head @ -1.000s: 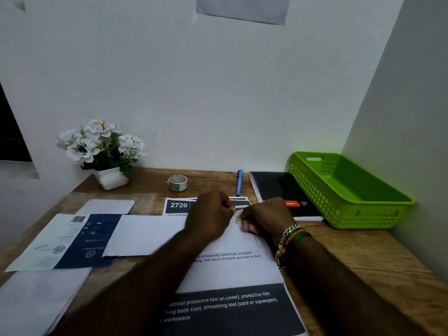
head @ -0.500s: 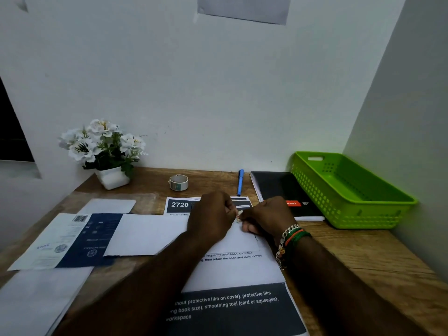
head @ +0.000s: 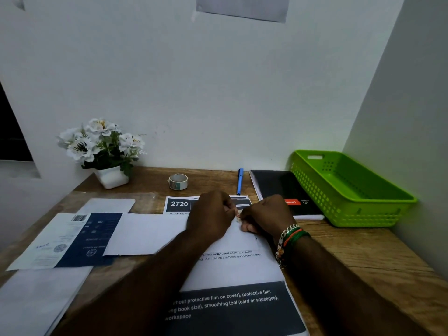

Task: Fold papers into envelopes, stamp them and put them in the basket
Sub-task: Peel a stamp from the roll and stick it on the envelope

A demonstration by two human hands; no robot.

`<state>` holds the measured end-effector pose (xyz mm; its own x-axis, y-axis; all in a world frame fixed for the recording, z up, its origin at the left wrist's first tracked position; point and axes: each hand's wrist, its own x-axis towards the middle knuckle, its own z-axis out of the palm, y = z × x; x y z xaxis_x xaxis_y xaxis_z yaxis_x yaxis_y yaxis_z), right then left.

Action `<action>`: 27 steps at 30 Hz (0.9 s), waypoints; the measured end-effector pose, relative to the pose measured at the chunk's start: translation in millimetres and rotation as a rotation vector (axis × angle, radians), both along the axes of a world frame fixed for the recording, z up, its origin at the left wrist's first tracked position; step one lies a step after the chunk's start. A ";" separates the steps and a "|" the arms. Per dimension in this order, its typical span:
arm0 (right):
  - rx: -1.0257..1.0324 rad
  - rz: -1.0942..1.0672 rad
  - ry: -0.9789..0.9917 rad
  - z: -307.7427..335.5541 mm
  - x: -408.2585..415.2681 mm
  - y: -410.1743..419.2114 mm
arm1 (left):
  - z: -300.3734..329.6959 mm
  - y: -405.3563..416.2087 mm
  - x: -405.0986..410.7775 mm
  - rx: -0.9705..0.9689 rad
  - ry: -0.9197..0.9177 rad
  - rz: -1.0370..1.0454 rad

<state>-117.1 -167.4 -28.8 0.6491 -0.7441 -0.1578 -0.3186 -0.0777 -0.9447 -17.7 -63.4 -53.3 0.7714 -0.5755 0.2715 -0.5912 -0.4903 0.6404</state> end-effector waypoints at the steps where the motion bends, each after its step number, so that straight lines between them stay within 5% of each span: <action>1: -0.009 -0.002 0.006 -0.2 0.1 -0.2 | 0.1 0.1 -0.6 0.001 -0.003 0.003; 13: -0.045 0.037 0.050 -0.6 0.0 -4.3 | 2.4 1.3 -6.3 -0.001 -0.060 -0.010; 21: 0.021 0.097 -0.131 6.7 -13.4 -11.7 | 1.4 5.2 -0.1 -0.034 -0.037 -0.102; 27: -0.771 0.189 0.026 2.6 -18.4 -25.1 | -1.0 12.8 -2.2 -0.024 -0.032 -0.166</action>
<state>-135.5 -192.5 -26.2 0.7783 -0.5276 0.3404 -0.2564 -0.7619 -0.5947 -19.9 -50.6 -54.3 0.6575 -0.6869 0.3096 -0.6827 -0.3692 0.6306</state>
